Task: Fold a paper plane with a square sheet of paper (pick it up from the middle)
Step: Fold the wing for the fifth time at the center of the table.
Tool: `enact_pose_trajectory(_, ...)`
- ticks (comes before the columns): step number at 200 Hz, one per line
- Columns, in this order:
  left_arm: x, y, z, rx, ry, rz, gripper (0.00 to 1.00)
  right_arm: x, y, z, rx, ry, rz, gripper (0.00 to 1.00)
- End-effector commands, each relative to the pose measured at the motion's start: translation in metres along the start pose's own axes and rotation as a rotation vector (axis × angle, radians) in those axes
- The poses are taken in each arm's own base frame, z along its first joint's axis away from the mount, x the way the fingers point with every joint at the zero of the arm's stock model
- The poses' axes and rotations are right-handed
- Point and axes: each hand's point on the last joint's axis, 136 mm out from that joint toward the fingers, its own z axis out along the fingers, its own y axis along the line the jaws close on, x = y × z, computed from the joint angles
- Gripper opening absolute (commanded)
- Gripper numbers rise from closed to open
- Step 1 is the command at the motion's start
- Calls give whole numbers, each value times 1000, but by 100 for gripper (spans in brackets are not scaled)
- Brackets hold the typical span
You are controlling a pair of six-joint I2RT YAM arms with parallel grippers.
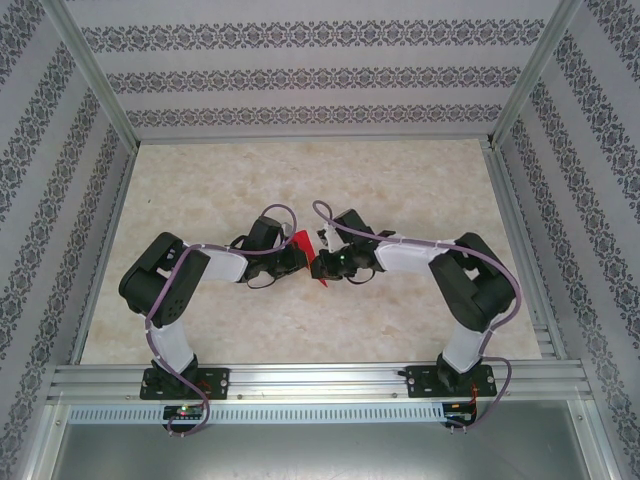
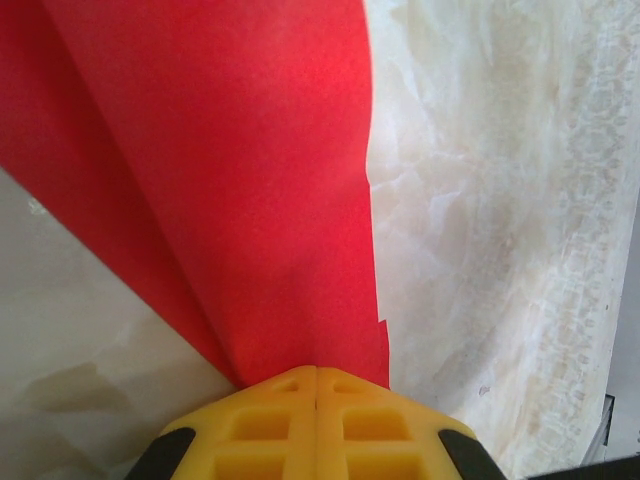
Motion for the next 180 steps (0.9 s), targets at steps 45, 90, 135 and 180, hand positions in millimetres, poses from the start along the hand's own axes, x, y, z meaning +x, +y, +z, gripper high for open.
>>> enact_pose_trajectory(45,17,51,9,-207,45,-40,1,13,-26,14,78,68,12,8)
enact_pose_trajectory(90,17,56,7,-236,44,-49,1,31,-42,14,90,97,48,8)
enact_pose_trajectory(135,19,66,7,-285,53,-77,1,58,-61,8,116,90,93,8)
enact_pose_trajectory(180,21,69,7,-302,66,-78,1,59,-51,-12,70,46,89,8)
